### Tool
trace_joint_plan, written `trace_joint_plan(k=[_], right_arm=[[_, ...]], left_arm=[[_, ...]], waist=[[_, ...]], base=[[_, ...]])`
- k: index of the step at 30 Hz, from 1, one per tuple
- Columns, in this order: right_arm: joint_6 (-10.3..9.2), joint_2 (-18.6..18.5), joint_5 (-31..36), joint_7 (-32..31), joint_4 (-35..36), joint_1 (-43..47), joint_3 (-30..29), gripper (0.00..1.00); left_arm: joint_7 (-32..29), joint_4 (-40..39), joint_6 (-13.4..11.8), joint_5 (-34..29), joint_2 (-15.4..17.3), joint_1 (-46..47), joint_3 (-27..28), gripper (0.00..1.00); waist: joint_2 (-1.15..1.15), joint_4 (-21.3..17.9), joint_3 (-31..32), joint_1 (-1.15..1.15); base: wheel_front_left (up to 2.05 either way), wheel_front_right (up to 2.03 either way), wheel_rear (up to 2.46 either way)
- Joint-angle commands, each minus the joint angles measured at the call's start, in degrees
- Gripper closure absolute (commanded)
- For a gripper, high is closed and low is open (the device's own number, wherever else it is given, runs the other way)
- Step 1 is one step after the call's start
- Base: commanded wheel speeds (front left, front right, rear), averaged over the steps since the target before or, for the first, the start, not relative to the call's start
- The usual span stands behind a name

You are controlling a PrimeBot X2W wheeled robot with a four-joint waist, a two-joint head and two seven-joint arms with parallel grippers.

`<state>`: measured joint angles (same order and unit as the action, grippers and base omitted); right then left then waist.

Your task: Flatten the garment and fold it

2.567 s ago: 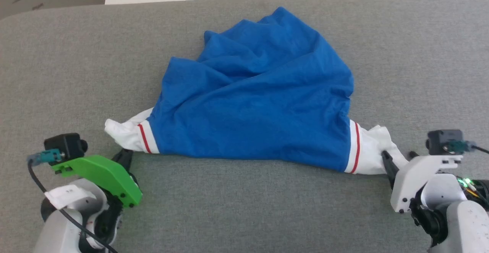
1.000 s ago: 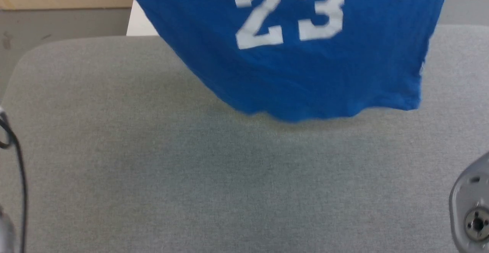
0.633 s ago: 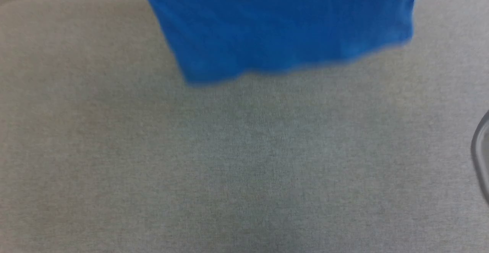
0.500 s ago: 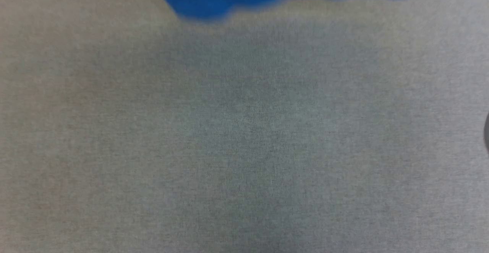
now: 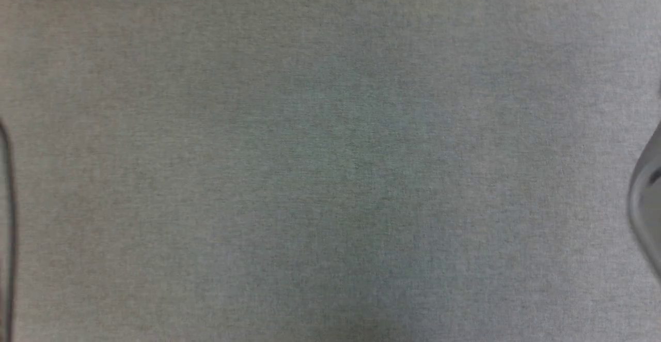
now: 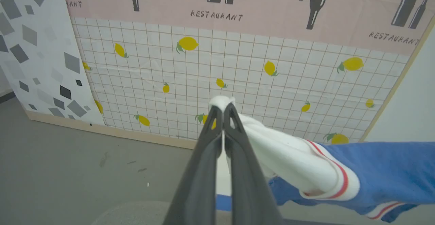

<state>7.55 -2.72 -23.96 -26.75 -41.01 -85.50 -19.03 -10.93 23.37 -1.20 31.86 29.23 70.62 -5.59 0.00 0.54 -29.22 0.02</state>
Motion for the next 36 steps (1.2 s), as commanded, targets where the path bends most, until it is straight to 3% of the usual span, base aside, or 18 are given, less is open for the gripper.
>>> trace_joint_plan(k=[1, 8, 13, 17, 22, 26, 31, 36], right_arm=[[-0.06, -0.16, -1.44, 0.13, 0.61, 3.02, 0.34, 1.00], [-0.06, -0.16, -9.95, -0.73, 11.79, 25.88, 3.81, 1.00], [-0.06, -0.16, -16.61, -1.00, 22.84, 45.68, 5.17, 1.00], [-0.06, -0.16, -15.11, -1.29, 32.86, 61.07, 5.92, 1.00], [-0.06, -0.16, -17.08, -2.06, 40.88, 76.27, 3.39, 1.00], [-0.06, -0.16, -15.04, -5.16, 46.26, 85.17, 2.27, 1.00], [-0.06, -0.16, -6.16, -13.51, 53.59, 91.48, 1.82, 1.00], [-0.06, -0.16, 6.57, -26.03, 56.46, 90.40, 7.40, 1.00]], left_arm=[[1.15, 0.43, 0.64, 1.17, -0.77, -2.28, 0.35, 1.00], [8.04, -0.01, 3.69, 6.52, -5.02, -18.55, 2.46, 1.00], [11.56, -5.77, 2.57, 11.03, -8.96, -35.25, 5.69, 1.00], [10.89, -13.32, 1.88, 14.82, -12.13, -49.49, 6.87, 1.00], [9.27, -23.40, -2.61, 16.45, -14.13, -64.65, 8.65, 1.00], [7.07, -31.19, -7.21, 16.84, -14.42, -74.31, 10.78, 1.00], [0.79, -38.05, -11.94, 13.60, -11.22, -81.36, 9.51, 1.00], [-5.46, -34.86, -14.03, 7.89, -7.35, -80.17, 3.87, 1.00]], waist=[[0.00, 1.40, 2.38, -0.02], [0.00, 2.91, 9.64, -0.02], [0.00, 2.71, 15.52, -0.02], [0.00, 2.43, 18.76, -0.02], [0.00, 1.78, 21.14, -0.02], [0.00, 1.02, 22.52, -0.02], [0.00, 0.58, 23.04, -0.02], [0.00, -0.31, 22.25, -0.02]], base=[[0.00, 0.00, 0.00], [0.00, 0.00, 0.00], [0.00, 0.00, 0.00], [0.00, 0.00, 0.00], [0.00, 0.00, 0.00], [0.00, 0.00, 0.00], [0.00, 0.00, 0.00], [0.00, 0.00, 0.00]])
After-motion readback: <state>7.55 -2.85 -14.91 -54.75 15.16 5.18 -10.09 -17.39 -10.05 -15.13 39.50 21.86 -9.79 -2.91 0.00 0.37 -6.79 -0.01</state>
